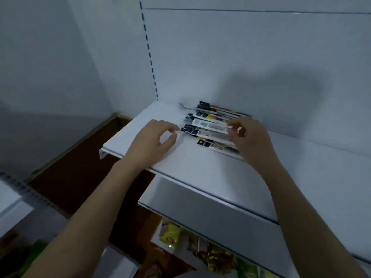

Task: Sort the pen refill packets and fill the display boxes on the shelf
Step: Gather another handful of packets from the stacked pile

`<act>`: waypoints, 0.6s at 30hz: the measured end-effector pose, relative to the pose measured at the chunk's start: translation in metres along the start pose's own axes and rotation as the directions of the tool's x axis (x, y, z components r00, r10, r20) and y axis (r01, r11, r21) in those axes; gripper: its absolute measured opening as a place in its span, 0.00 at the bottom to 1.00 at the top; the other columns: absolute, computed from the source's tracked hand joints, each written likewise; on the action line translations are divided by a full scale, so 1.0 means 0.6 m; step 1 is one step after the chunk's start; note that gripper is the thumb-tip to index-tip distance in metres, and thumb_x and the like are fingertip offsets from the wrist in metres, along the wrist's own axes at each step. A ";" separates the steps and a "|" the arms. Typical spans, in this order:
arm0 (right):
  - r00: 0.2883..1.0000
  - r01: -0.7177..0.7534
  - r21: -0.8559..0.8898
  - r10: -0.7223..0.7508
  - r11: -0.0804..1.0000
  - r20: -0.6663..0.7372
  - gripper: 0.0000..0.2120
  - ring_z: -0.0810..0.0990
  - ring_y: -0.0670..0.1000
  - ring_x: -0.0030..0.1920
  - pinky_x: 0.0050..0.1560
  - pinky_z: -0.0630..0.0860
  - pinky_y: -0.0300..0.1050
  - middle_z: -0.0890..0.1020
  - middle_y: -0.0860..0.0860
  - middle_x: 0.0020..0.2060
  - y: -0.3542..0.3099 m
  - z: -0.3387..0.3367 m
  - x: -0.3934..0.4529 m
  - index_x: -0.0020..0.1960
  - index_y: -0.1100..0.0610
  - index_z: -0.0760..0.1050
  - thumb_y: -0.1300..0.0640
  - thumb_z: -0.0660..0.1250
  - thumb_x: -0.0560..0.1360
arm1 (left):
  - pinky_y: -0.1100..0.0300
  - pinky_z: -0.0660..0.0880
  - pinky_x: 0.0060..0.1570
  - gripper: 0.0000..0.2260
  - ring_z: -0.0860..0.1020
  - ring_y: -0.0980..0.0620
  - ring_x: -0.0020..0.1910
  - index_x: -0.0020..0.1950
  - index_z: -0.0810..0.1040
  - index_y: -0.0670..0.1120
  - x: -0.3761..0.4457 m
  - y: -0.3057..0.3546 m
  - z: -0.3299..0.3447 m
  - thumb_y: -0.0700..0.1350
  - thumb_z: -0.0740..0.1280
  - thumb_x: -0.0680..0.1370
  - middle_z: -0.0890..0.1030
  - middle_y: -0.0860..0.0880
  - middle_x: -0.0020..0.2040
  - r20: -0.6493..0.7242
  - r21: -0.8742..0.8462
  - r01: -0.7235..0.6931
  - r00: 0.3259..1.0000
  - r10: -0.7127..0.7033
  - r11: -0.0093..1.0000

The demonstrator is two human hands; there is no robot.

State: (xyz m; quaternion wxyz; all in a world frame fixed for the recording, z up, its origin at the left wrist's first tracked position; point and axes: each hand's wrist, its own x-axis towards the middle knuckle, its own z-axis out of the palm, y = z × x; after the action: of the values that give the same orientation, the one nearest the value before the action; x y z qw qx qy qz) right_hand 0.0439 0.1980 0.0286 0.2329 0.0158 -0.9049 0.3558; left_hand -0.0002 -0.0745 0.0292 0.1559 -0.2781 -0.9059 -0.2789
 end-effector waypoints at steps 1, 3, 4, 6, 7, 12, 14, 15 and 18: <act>0.998 0.005 -0.073 -0.011 0.997 -0.070 0.08 0.74 0.51 0.48 0.51 0.73 0.46 0.79 0.49 0.48 0.014 0.003 0.005 0.55 0.53 0.80 0.58 0.70 0.76 | 0.60 0.69 0.55 0.09 0.76 0.51 0.53 0.58 0.81 0.48 0.024 -0.002 0.017 0.48 0.65 0.81 0.82 0.53 0.52 0.001 -0.005 -0.071 0.997 0.071 0.997; 0.991 0.015 -0.222 -0.044 0.975 -0.127 0.11 0.74 0.55 0.52 0.53 0.72 0.52 0.80 0.52 0.51 0.035 0.014 0.007 0.57 0.54 0.81 0.56 0.72 0.75 | 0.55 0.71 0.53 0.13 0.76 0.48 0.50 0.58 0.81 0.46 0.066 -0.003 0.048 0.49 0.62 0.80 0.82 0.49 0.50 0.002 -0.023 -0.165 0.986 0.165 0.986; 0.993 0.010 -0.286 -0.043 0.958 -0.108 0.13 0.73 0.56 0.54 0.52 0.72 0.52 0.80 0.52 0.51 0.044 0.021 0.006 0.58 0.54 0.81 0.55 0.72 0.74 | 0.53 0.72 0.52 0.14 0.76 0.47 0.50 0.58 0.81 0.46 0.083 -0.002 0.062 0.50 0.61 0.80 0.82 0.48 0.50 0.002 -0.022 -0.191 0.982 0.191 0.981; 0.999 -0.014 -0.355 -0.004 0.935 -0.050 0.11 0.73 0.55 0.55 0.50 0.67 0.49 0.79 0.51 0.51 0.054 0.032 0.004 0.57 0.51 0.82 0.54 0.72 0.75 | 0.51 0.72 0.51 0.13 0.76 0.47 0.51 0.57 0.81 0.46 0.106 -0.002 0.089 0.49 0.61 0.79 0.82 0.48 0.50 -0.013 -0.029 -0.228 0.974 0.227 0.973; 0.998 -0.008 -0.370 -0.014 0.929 -0.056 0.09 0.74 0.55 0.55 0.49 0.64 0.47 0.79 0.50 0.50 0.058 0.035 0.003 0.54 0.51 0.83 0.54 0.72 0.75 | 0.50 0.73 0.51 0.12 0.76 0.47 0.52 0.57 0.81 0.45 0.112 -0.004 0.101 0.47 0.62 0.79 0.82 0.48 0.50 -0.038 -0.048 -0.237 0.971 0.235 0.970; 0.928 0.050 -0.397 -0.190 0.916 -0.320 0.03 0.75 0.53 0.45 0.43 0.68 0.47 0.81 0.51 0.43 0.050 0.031 -0.001 0.48 0.57 0.83 0.59 0.71 0.76 | 0.56 0.72 0.54 0.08 0.77 0.47 0.54 0.55 0.83 0.42 0.116 -0.017 0.129 0.41 0.67 0.77 0.82 0.47 0.52 -0.293 -0.012 -0.373 0.888 0.354 0.928; 0.914 0.107 -0.329 -0.223 0.938 -0.339 0.03 0.75 0.51 0.44 0.45 0.72 0.44 0.82 0.52 0.42 0.038 0.030 -0.004 0.48 0.59 0.82 0.61 0.70 0.77 | 0.56 0.71 0.58 0.09 0.79 0.45 0.54 0.55 0.83 0.42 0.116 -0.008 0.126 0.44 0.68 0.78 0.82 0.46 0.53 -0.352 0.102 -0.471 0.807 0.474 0.876; 0.924 0.151 -0.285 -0.238 0.946 -0.299 0.03 0.76 0.49 0.43 0.44 0.72 0.42 0.82 0.51 0.42 0.030 0.031 -0.006 0.48 0.59 0.82 0.61 0.69 0.77 | 0.53 0.72 0.58 0.10 0.79 0.45 0.54 0.55 0.84 0.43 0.116 -0.002 0.125 0.46 0.69 0.78 0.83 0.46 0.53 -0.357 0.148 -0.504 0.775 0.521 0.851; 0.967 0.215 -0.129 -0.230 0.968 -0.114 0.03 0.75 0.39 0.40 0.43 0.72 0.34 0.81 0.44 0.39 -0.003 0.038 -0.006 0.47 0.56 0.82 0.61 0.69 0.77 | 0.51 0.74 0.49 0.13 0.79 0.47 0.48 0.55 0.84 0.46 0.114 0.009 0.127 0.53 0.69 0.79 0.84 0.49 0.49 -0.292 0.224 -0.591 0.718 0.632 0.775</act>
State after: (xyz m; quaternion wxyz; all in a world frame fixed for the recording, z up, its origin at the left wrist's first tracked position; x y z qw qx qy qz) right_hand 0.0381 0.1814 0.0134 0.3293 0.0810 -0.8997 0.2748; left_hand -0.0610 0.0027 0.0006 0.4140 -0.4980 -0.7341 -0.2043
